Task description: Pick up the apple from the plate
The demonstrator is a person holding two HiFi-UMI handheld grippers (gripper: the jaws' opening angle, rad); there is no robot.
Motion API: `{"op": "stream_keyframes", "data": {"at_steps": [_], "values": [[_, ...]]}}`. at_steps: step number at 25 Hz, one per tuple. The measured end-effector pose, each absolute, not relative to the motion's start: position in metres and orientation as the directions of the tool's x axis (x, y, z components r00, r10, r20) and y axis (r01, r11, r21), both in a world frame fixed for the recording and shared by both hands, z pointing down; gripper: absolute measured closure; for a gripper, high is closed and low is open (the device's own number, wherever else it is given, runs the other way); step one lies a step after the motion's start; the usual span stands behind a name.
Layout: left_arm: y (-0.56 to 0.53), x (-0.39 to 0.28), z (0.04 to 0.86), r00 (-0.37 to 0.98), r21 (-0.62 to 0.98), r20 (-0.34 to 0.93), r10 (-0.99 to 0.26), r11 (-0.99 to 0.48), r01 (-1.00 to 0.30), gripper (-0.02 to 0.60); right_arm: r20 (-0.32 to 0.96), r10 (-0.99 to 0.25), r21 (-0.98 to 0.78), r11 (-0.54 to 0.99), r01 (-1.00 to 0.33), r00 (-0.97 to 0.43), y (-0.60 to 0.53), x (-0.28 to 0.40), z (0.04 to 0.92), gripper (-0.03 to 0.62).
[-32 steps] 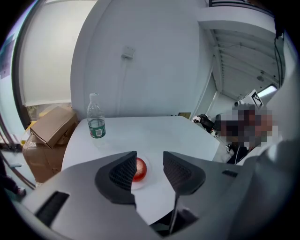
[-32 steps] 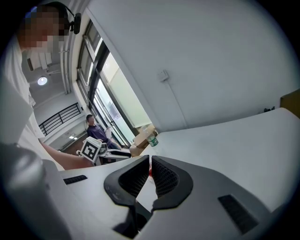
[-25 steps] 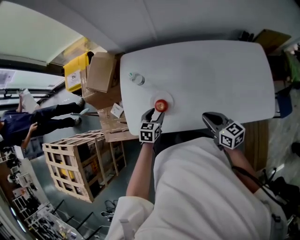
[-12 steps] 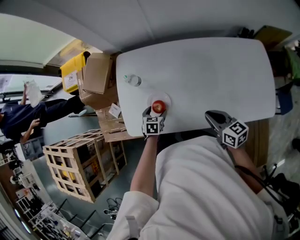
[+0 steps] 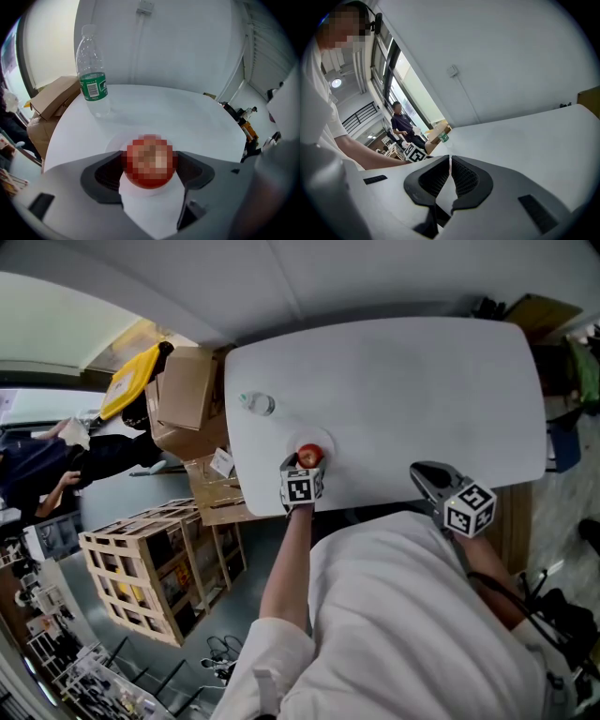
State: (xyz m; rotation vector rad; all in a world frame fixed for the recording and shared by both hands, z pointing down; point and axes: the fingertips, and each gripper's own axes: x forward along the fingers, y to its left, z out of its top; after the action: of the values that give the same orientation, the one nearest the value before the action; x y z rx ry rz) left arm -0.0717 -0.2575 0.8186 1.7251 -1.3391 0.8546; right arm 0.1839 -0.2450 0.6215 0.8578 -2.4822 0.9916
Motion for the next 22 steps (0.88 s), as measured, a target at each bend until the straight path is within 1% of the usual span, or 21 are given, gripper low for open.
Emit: {"op": "stream_keyframes", "data": {"at_steps": [5,13,22], "values": [[-0.256,-0.071,0.806,0.244,0.201,0.848,-0.471,-0.139,-0.970,0.233,0.487,-0.404,-0.513,0.586,-0.628,-0.775,-0.251,0.176,0.621,0.556],[-0.252,-0.069,0.761,0.296,0.269,0.792,-0.534,-0.130,-0.954,0.235,0.470,-0.367,-0.523,0.617,-0.588,-0.803,-0.247,0.154,0.621,0.556],[-0.229,-0.088,0.710,0.343,0.299,0.717,-0.607,-0.176,-0.938,0.235,0.441,-0.397,-0.505,0.632,-0.589,-0.805,-0.230,0.123,0.607,0.556]]}}
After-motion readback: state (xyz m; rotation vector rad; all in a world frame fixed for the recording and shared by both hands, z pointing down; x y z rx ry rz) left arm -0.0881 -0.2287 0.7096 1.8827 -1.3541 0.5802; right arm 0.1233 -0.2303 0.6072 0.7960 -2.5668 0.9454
